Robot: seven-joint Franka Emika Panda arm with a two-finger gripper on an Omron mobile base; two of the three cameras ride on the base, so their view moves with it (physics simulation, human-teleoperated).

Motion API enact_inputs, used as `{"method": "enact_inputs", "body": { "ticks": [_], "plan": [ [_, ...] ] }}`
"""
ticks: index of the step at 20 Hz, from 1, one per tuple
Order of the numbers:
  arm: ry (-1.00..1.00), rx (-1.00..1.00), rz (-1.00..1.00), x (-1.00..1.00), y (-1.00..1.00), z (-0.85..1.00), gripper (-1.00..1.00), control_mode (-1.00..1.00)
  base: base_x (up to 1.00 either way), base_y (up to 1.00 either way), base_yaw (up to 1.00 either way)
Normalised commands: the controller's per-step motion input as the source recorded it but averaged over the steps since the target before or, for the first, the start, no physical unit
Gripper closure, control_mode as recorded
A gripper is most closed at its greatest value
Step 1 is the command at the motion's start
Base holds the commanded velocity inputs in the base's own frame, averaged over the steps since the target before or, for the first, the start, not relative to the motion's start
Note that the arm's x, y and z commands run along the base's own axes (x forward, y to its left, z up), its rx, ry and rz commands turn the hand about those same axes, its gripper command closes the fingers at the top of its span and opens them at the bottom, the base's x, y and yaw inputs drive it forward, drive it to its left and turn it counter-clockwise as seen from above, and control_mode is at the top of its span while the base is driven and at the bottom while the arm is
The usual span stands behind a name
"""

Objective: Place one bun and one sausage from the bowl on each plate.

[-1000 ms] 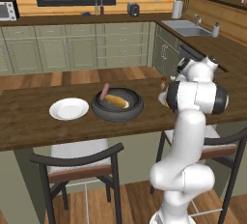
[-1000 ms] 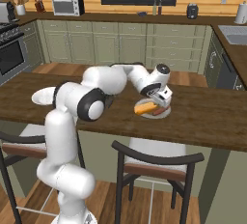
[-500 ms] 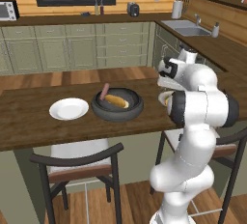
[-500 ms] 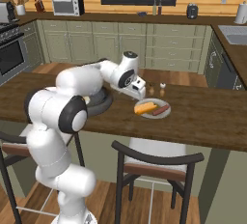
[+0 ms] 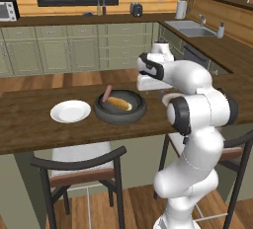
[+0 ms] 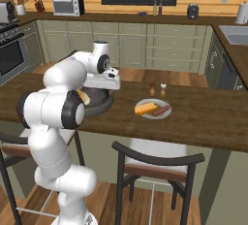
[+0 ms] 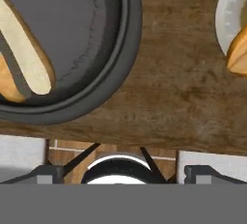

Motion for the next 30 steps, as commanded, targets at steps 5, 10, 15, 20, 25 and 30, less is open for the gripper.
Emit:
{"method": "enact_inputs", "body": {
  "ticks": [5, 10, 15, 20, 25, 30],
  "plan": [
    [0.14, -0.05, 0.30, 0.00, 1.00, 0.00, -1.00, -1.00, 0.00, 0.00, 0.00],
    [0.10, 0.00, 0.13, 0.31, 0.74, -0.16, -1.00, -1.00, 0.00, 0.00, 0.00],
    [0.01, 0.00, 0.03, 0.72, 0.36, -0.48, -1.00, -1.00, 0.00, 0.00, 0.00],
    [-0.03, 0.00, 0.03, 0.66, 0.14, -0.50, -1.00, -1.00, 0.00, 0.00, 0.00],
    [-0.01, 0.00, 0.00, 0.14, 0.00, -0.34, -1.00, -1.00, 0.00, 0.00, 0.00],
    [0.00, 0.00, 0.00, -0.13, 0.00, -0.33, -1.00, -1.00, 0.00, 0.00, 0.00]
  ]
}}
